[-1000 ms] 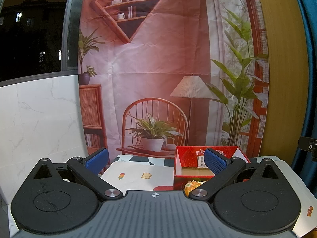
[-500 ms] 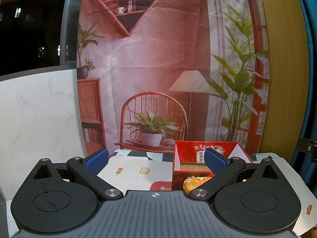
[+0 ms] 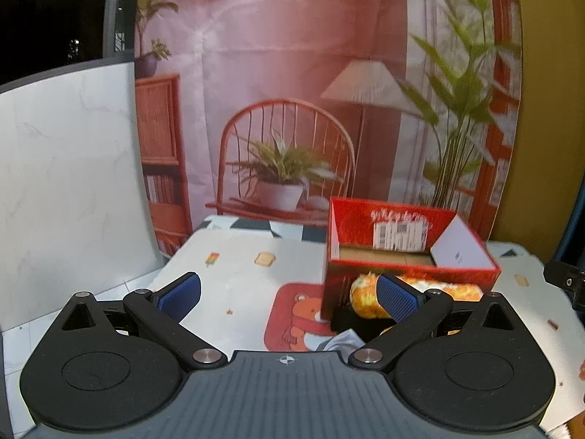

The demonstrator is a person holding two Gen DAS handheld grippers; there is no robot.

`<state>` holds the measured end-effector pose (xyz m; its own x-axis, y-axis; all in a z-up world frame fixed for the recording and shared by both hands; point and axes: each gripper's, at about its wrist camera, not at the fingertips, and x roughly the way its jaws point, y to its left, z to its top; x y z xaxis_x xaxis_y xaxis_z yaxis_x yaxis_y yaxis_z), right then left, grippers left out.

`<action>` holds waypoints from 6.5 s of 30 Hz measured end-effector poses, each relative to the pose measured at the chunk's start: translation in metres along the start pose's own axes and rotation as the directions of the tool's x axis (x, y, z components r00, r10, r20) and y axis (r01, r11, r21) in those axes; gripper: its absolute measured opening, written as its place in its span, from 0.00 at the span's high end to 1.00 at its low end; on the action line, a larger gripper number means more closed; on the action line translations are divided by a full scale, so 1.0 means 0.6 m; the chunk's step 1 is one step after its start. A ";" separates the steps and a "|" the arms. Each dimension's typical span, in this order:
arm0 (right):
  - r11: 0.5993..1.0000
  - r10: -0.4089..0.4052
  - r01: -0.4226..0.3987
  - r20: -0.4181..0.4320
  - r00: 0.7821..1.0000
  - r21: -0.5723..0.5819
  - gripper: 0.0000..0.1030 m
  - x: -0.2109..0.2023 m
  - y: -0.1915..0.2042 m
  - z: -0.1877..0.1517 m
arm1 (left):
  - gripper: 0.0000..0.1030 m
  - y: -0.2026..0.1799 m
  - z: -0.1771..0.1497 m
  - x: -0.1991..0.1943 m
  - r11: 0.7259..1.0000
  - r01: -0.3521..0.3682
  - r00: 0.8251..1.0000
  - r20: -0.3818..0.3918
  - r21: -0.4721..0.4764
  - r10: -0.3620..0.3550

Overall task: Organize soft objects
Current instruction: 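Move both tools to the orange floral cushion and close both on it, then lift the orange cushion with both tools over the red box, then lower the cushion into the red box and open both tools, then move both tools down to the black eye mask beside the box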

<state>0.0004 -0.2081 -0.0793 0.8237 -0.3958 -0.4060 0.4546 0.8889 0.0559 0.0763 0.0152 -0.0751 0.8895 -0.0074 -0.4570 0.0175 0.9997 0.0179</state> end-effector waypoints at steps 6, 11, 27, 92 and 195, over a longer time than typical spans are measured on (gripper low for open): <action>1.000 0.009 -0.007 -0.069 0.998 0.023 0.00 0.056 -0.004 -0.033 | 0.00 -0.005 -0.023 0.054 1.000 0.022 0.998 -0.056 0.004 -0.022; 1.000 0.006 -0.003 -0.149 0.989 0.017 0.00 0.101 -0.006 -0.057 | 0.01 -0.004 -0.043 0.101 1.000 0.021 0.991 -0.130 0.022 -0.018; 0.990 0.130 -0.110 -0.276 0.952 0.084 0.39 0.225 -0.017 -0.091 | 0.28 -0.032 -0.045 0.242 0.985 0.162 0.946 -0.274 -0.063 -0.173; 0.972 0.219 -0.236 -0.304 0.927 -0.018 0.92 0.501 -0.064 0.065 | 0.84 -0.222 0.143 0.499 0.937 0.329 0.936 -0.177 0.122 -0.305; 0.974 0.227 -0.223 -0.159 0.961 0.039 0.38 0.260 -0.090 -0.147 | 0.48 -0.075 -0.090 0.297 0.887 0.457 0.850 -0.262 -0.067 -0.458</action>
<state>0.0746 -0.2976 -0.2262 0.8408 -0.1421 -0.5224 0.2719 0.9452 0.1805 0.2094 -0.0301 -0.2057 0.6281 -0.4575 -0.6294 0.3915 0.8849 -0.2525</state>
